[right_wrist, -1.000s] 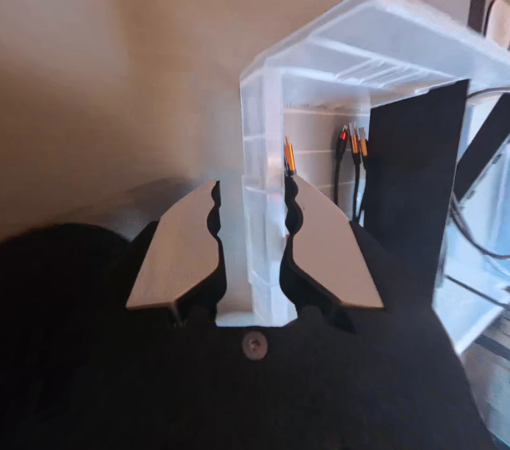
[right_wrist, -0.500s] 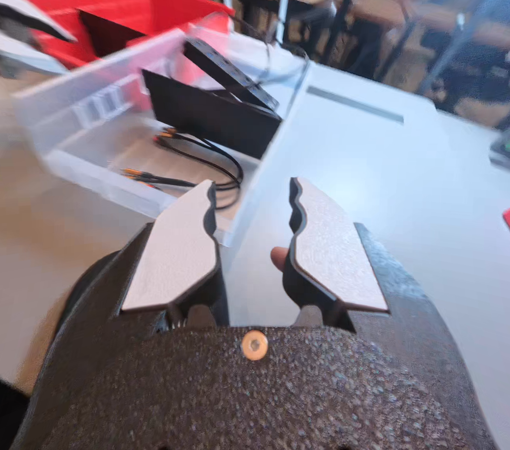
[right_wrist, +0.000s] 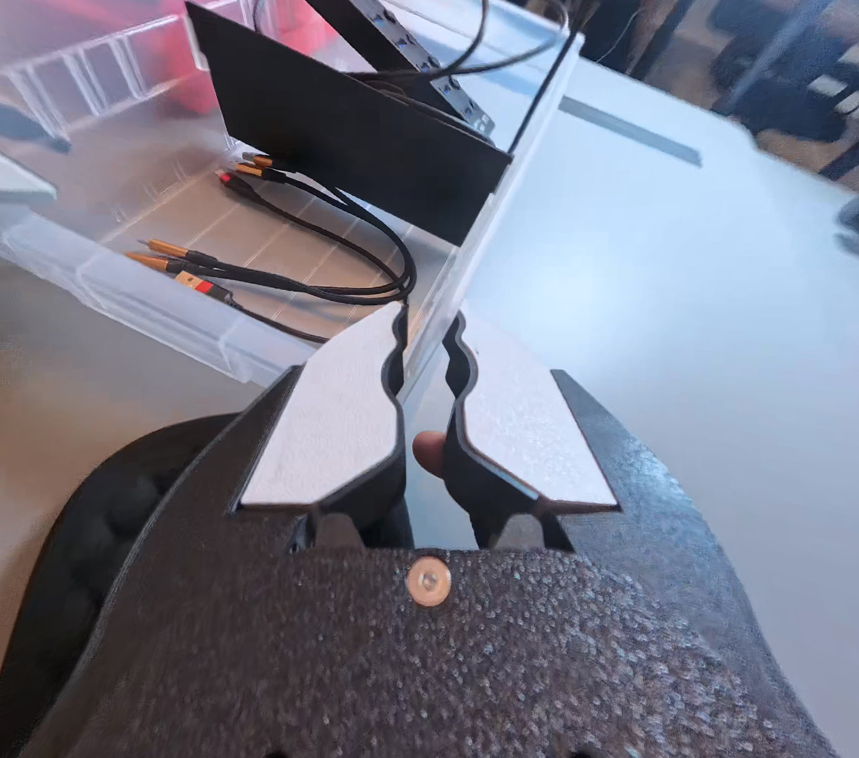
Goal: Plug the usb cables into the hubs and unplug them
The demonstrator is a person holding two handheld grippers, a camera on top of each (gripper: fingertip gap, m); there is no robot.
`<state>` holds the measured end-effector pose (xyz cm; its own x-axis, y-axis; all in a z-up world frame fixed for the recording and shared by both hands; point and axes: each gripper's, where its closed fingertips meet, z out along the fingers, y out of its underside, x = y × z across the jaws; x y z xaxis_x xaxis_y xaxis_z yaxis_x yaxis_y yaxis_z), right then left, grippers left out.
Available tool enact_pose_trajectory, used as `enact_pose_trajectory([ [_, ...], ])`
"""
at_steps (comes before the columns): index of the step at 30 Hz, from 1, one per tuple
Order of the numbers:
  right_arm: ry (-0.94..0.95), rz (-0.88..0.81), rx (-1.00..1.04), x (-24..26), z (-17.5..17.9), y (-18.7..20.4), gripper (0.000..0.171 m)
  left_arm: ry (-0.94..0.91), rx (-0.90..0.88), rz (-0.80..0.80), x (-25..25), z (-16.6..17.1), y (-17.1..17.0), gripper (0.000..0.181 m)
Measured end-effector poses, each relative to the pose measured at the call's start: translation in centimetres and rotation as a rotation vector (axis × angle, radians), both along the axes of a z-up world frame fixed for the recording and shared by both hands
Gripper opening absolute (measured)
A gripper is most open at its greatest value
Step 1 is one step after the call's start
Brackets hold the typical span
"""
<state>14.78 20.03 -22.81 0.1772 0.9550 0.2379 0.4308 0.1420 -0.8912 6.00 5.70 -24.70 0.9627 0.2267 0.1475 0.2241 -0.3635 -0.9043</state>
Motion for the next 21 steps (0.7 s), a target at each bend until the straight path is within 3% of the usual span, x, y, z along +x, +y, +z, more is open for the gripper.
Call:
enact_pose_trajectory([
  [4, 0.106, -0.039, 0.089, 2.0, 3.2, -1.4, 0.01, 0.048, 0.13, -0.017, 0.3, 2.9, -0.5, 0.032],
  [6, 0.139, -0.011, 0.096, 2.4, 4.7, -2.4, 0.012, 0.186, 0.191, 0.038, -0.6, 5.4, -1.1, 0.019],
  [12, 0.266, -0.005, 0.278, 2.9, 10.1, -5.1, 0.015, 0.383, 0.263, 0.076, -1.0, 12.0, -3.5, 0.011],
  [18, 0.466, 0.046, 0.345, 1.8, 16.9, -9.3, 0.008, 0.372, 0.302, 0.111, -2.3, 15.0, -7.4, 0.008],
  [21, 0.464, 0.08, 0.328, 1.1, 18.9, -10.0, 0.008, 0.35, 0.358, 0.103, -2.2, 15.7, -8.6, 0.009],
])
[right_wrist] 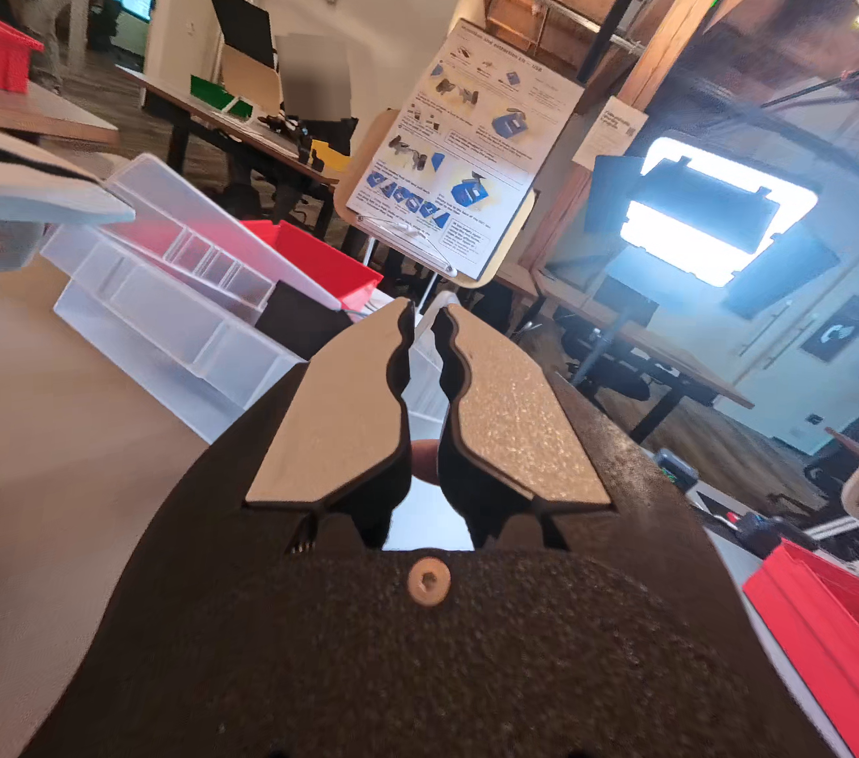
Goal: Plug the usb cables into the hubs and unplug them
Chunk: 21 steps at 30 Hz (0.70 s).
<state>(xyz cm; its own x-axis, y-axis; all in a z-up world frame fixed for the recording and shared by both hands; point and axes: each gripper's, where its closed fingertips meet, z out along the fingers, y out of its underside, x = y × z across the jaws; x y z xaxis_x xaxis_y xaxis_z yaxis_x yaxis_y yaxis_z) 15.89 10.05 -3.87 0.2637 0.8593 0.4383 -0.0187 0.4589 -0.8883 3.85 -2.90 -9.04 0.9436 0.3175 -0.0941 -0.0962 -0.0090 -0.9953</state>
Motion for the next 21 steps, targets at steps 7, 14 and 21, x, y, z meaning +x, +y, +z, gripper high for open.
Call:
enact_pose_trajectory([
  [7, -0.024, 0.009, -0.029, -0.9, -1.4, 0.2, 0.007, 0.023, -0.004, 0.008, -0.5, -0.9, -0.4, 0.009],
  [14, -0.054, 0.015, -0.066, -0.9, -3.3, 1.1, 0.007, 0.008, -0.016, 0.02, -0.5, -1.7, 0.2, 0.01],
  [21, -0.074, 0.007, -0.153, -0.7, -7.0, 2.2, 0.009, -0.041, -0.048, 0.025, 0.0, -4.2, 0.6, 0.011],
])
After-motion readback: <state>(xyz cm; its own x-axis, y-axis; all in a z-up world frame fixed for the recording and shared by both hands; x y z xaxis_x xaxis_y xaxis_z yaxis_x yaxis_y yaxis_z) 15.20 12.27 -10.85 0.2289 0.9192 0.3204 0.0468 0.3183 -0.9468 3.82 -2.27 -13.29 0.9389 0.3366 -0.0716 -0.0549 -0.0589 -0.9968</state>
